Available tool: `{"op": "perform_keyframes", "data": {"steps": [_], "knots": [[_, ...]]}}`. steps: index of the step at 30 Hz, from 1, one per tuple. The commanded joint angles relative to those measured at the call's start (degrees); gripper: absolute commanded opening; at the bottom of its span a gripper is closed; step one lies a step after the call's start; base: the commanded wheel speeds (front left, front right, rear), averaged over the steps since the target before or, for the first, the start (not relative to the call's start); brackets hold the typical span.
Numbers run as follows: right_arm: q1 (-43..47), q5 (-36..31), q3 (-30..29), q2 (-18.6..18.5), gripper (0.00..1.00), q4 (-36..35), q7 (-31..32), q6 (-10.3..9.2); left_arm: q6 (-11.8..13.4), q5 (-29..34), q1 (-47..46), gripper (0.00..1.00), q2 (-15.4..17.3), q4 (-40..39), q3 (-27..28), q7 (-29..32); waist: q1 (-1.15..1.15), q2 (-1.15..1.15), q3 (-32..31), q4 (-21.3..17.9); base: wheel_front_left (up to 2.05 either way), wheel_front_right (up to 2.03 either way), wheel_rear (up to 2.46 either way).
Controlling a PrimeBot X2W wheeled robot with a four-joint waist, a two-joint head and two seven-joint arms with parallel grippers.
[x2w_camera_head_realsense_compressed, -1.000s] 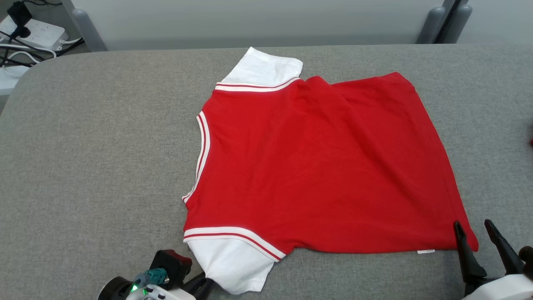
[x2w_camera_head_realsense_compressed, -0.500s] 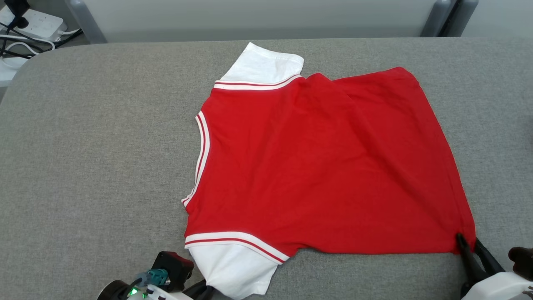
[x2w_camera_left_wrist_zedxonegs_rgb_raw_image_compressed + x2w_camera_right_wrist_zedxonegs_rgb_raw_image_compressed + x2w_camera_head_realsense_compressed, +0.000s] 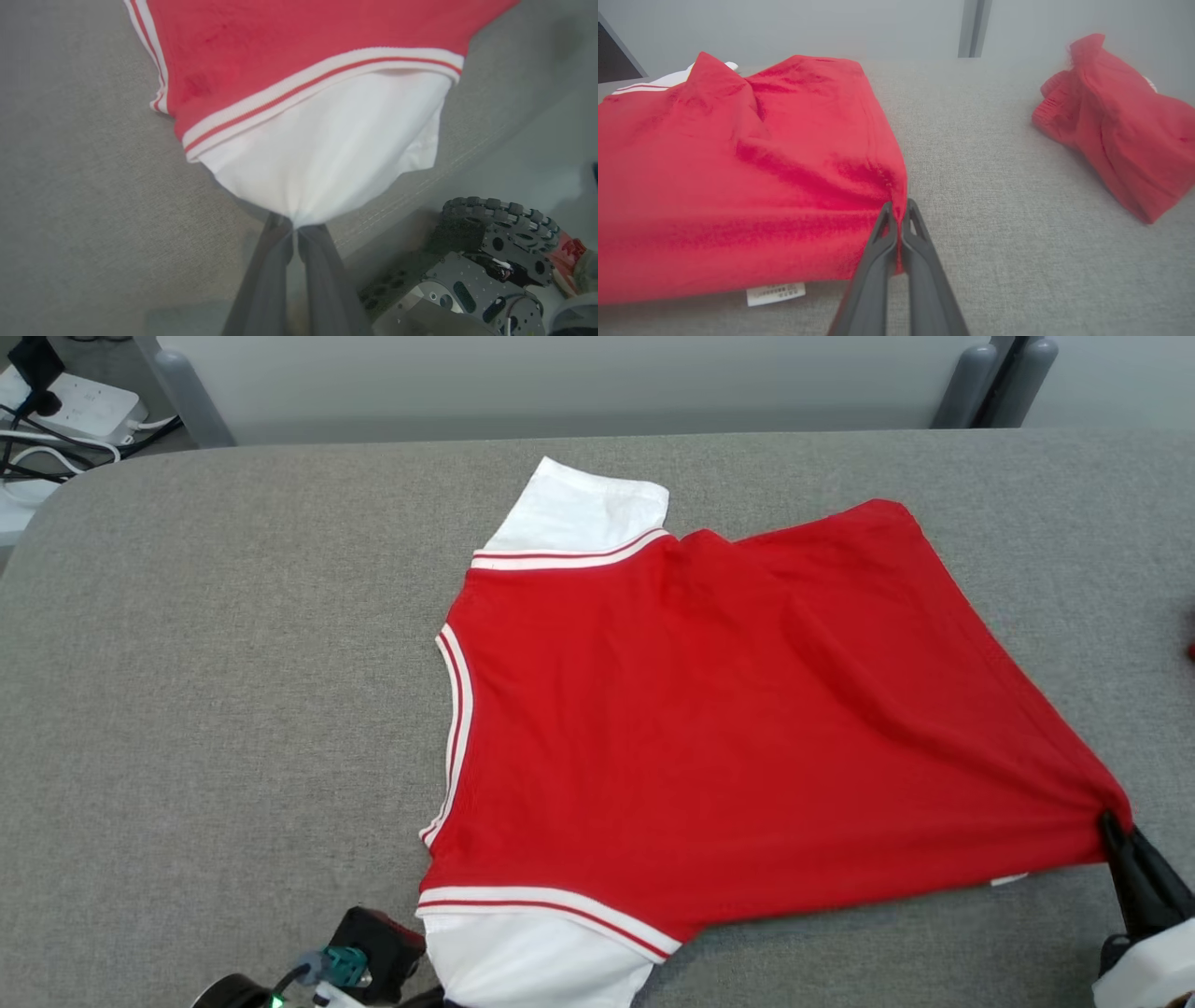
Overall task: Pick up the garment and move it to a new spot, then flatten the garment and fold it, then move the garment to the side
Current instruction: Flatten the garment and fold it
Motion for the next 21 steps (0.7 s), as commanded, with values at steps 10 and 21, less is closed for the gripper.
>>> {"op": "perform_keyframes", "data": {"steps": [10, 21], "knots": [[8.55, 1.02, -1.57, -2.19, 0.0, -15.35, 11.42, -0.01, 1.05, -3.85, 0.52, 0.0, 1.81, -9.62, 2.0, 6.03, 0.0, 0.0, -1.03, -0.06, 0.0, 0.0, 0.0], [2.9, -2.2, -5.23, 1.31, 0.0, -16.09, 19.69, -0.01, -1.36, -6.47, -9.99, 0.0, 0.41, -1.11, 1.93, 5.84, 0.0, 0.0, -0.83, 1.32, 0.0, 0.0, 0.0]]}}
